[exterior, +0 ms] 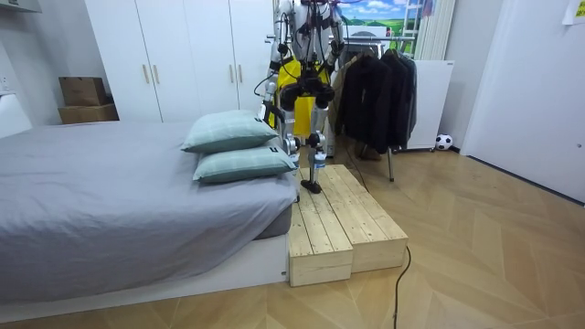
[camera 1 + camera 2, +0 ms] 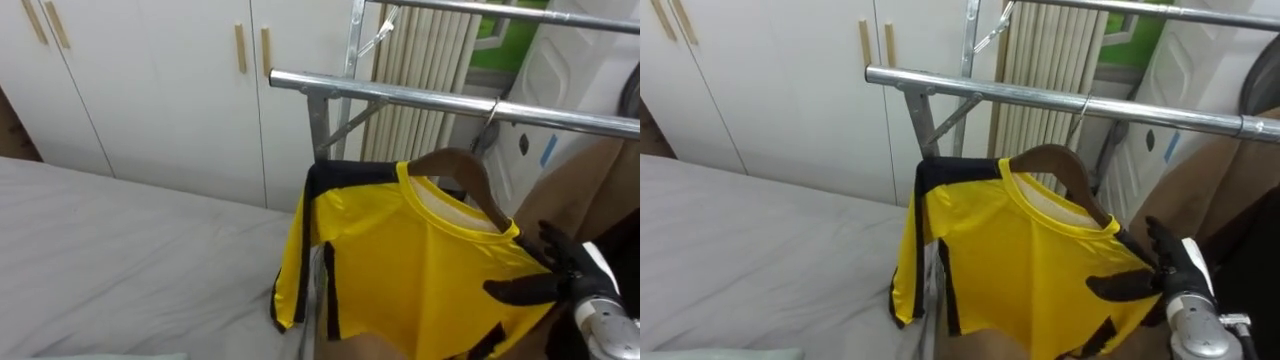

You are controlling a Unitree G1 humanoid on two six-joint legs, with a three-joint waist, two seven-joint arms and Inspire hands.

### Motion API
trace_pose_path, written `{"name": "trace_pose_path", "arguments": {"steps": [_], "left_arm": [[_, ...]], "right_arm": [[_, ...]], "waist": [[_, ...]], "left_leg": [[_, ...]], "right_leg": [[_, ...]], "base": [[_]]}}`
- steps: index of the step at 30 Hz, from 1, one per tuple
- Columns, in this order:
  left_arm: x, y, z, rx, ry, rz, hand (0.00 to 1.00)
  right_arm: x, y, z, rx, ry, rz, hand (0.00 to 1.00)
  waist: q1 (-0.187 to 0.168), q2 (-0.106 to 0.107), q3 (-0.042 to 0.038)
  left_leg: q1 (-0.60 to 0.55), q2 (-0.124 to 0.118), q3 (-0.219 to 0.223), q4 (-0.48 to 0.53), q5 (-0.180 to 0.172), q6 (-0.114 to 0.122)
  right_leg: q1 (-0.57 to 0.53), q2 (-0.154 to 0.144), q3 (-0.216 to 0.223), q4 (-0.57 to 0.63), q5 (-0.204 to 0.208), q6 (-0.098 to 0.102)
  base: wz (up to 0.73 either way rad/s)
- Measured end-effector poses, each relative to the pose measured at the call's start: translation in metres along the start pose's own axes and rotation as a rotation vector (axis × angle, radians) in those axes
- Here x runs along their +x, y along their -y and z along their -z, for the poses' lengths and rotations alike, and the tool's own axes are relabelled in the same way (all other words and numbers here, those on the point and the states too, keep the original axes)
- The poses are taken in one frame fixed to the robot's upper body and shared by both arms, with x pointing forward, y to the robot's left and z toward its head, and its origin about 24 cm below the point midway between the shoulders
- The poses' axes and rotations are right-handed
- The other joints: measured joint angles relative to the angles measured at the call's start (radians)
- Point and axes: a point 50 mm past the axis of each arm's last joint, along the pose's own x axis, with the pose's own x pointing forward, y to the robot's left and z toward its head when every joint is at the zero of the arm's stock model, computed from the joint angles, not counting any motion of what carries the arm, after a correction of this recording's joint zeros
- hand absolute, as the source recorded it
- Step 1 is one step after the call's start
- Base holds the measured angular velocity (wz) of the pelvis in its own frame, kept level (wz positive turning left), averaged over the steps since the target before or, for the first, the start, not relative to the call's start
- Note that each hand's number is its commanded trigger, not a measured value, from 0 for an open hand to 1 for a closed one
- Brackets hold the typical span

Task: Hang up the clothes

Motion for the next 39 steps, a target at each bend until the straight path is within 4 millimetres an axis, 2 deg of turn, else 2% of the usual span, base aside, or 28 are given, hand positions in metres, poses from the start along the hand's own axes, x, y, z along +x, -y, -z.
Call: {"name": "trace_pose_path", "arguments": {"steps": [10, 16, 27, 35, 39], "left_arm": [[0.000, 0.000, -0.003, 0.001, 0.013, -0.002, 0.00], [0.000, -0.001, -0.005, -0.001, 0.018, -0.003, 0.00], [0.000, -0.001, -0.002, -0.004, 0.014, -0.003, 0.00], [0.000, -0.003, 0.004, -0.019, -0.002, -0.006, 0.00], [0.000, -0.003, 0.005, -0.019, -0.003, -0.006, 0.00]], "right_arm": [[0.003, 0.000, -0.023, 0.002, 0.079, 0.021, 0.00], [0.003, 0.000, -0.038, 0.006, 0.137, 0.025, 0.00], [0.003, 0.003, -0.039, -0.012, 0.143, 0.038, 0.00], [0.003, 0.018, -0.039, 0.010, 0.143, 0.129, 0.00], [0.000, 0.021, -0.028, 0.004, 0.116, 0.160, 0.00]], "waist": [[-0.003, 0.000, -0.0008], [-0.021, -0.001, -0.0009], [-0.034, -0.004, -0.0008], [-0.072, -0.006, -0.0001], [-0.078, -0.006, -0.0002]], "left_leg": [[-0.013, 0.001, 0.002, 0.000, 0.000, 0.000], [-0.016, 0.002, 0.000, 0.001, 0.000, 0.000], [-0.015, 0.002, 0.000, 0.000, 0.000, 0.000], [-0.011, 0.003, 0.000, -0.001, 0.000, 0.000], [-0.012, 0.003, 0.001, -0.001, 0.000, 0.000]], "right_leg": [[-0.020, 0.001, -0.007, 0.011, 0.001, -0.008], [-0.022, 0.006, 0.005, 0.011, -0.003, -0.007], [-0.020, 0.005, 0.004, 0.011, -0.003, -0.009], [-0.018, 0.006, 0.002, 0.011, -0.003, -0.010], [-0.019, 0.007, 0.006, 0.011, -0.003, -0.010]], "base": [[-0.01], [0.00], [0.00], [0.00], [-0.02]]}}
